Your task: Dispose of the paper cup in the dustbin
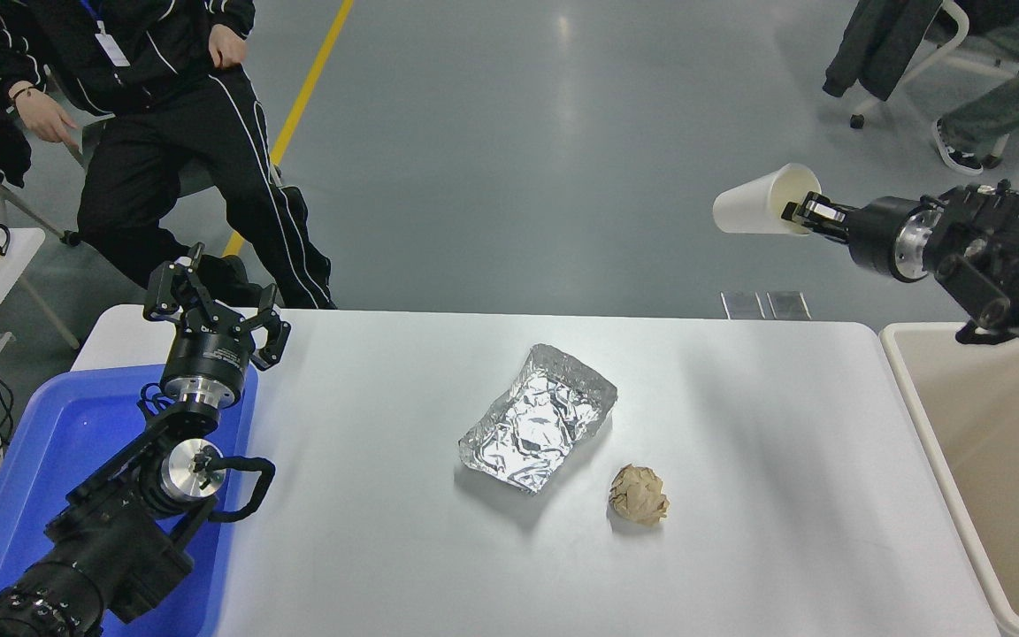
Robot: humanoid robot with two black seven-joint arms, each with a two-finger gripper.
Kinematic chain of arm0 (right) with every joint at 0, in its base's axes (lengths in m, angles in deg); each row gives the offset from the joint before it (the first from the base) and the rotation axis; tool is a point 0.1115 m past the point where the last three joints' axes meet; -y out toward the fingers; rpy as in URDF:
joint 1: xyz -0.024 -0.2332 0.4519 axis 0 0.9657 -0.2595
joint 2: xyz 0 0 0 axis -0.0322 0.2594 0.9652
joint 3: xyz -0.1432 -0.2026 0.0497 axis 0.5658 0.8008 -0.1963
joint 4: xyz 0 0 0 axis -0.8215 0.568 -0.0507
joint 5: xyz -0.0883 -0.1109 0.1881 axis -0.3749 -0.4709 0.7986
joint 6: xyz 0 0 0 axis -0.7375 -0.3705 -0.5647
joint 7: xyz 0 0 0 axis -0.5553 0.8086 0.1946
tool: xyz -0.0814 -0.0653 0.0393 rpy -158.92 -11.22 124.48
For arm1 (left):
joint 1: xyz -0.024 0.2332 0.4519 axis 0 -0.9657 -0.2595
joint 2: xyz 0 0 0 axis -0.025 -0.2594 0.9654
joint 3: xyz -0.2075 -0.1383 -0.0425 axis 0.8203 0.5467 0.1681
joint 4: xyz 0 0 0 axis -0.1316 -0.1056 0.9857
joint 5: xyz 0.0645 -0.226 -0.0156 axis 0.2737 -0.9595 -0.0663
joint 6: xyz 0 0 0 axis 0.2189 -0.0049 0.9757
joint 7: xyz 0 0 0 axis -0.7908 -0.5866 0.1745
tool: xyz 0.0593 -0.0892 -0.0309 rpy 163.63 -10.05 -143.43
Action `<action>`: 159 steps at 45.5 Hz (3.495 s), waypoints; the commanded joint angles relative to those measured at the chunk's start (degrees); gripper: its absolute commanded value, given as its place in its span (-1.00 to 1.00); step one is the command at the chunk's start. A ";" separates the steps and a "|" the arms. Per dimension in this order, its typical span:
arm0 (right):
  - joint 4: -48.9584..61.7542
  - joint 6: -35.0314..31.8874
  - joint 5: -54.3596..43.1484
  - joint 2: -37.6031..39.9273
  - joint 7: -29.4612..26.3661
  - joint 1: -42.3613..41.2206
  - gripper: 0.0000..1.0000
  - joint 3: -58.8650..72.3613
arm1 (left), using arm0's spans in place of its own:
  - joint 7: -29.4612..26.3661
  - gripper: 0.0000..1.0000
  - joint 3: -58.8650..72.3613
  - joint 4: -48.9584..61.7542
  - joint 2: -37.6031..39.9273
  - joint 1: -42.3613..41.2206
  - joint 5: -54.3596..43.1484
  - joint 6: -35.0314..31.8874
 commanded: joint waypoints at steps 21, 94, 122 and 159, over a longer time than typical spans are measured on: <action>11.55 10.34 10.88 8.11 -18.06 16.10 -1.00 -14.17 | 0.00 1.00 0.00 -0.03 -0.03 -0.01 -0.01 -0.01; 5.93 17.20 9.39 1.34 -23.60 29.64 0.98 -14.79 | 0.00 1.00 0.00 -0.03 -0.03 -0.01 -0.01 -0.01; -19.03 17.03 10.09 16.99 -23.07 7.23 0.98 -60.13 | 0.00 1.00 0.00 -0.03 -0.03 -0.01 -0.01 -0.01; -37.67 15.00 9.21 5.04 1.54 25.24 0.98 -75.17 | 0.00 1.00 0.00 -0.03 -0.03 -0.01 -0.01 -0.01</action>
